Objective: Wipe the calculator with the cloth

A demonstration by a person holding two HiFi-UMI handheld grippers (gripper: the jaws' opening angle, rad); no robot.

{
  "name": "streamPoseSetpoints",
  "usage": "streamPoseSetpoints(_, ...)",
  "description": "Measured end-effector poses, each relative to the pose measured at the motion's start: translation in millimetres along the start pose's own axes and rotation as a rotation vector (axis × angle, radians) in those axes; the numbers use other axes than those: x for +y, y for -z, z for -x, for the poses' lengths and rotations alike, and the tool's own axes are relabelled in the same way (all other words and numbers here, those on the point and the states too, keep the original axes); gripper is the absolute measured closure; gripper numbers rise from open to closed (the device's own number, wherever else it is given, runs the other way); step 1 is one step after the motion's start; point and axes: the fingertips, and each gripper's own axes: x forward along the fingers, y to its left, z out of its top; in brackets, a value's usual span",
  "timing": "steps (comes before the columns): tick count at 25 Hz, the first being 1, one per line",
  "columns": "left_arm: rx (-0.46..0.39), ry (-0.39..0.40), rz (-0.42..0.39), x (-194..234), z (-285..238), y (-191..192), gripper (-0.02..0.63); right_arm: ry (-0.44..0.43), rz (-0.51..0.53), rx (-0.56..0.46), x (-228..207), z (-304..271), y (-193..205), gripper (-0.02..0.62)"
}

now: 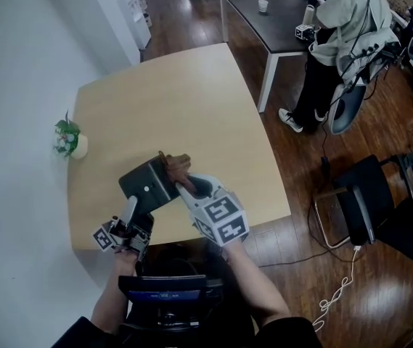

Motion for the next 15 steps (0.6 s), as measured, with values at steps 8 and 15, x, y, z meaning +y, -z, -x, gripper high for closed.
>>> streamPoseSetpoints(8,-0.098,-0.079,0.052,22,19,-14,0.532,-0.141,0.062,-0.097,46,12,-17,0.517)
streamPoseSetpoints(15,-0.134,-0.131,0.058,32,29,-17,0.526,0.010,0.049,0.161,2,-7,79,0.515)
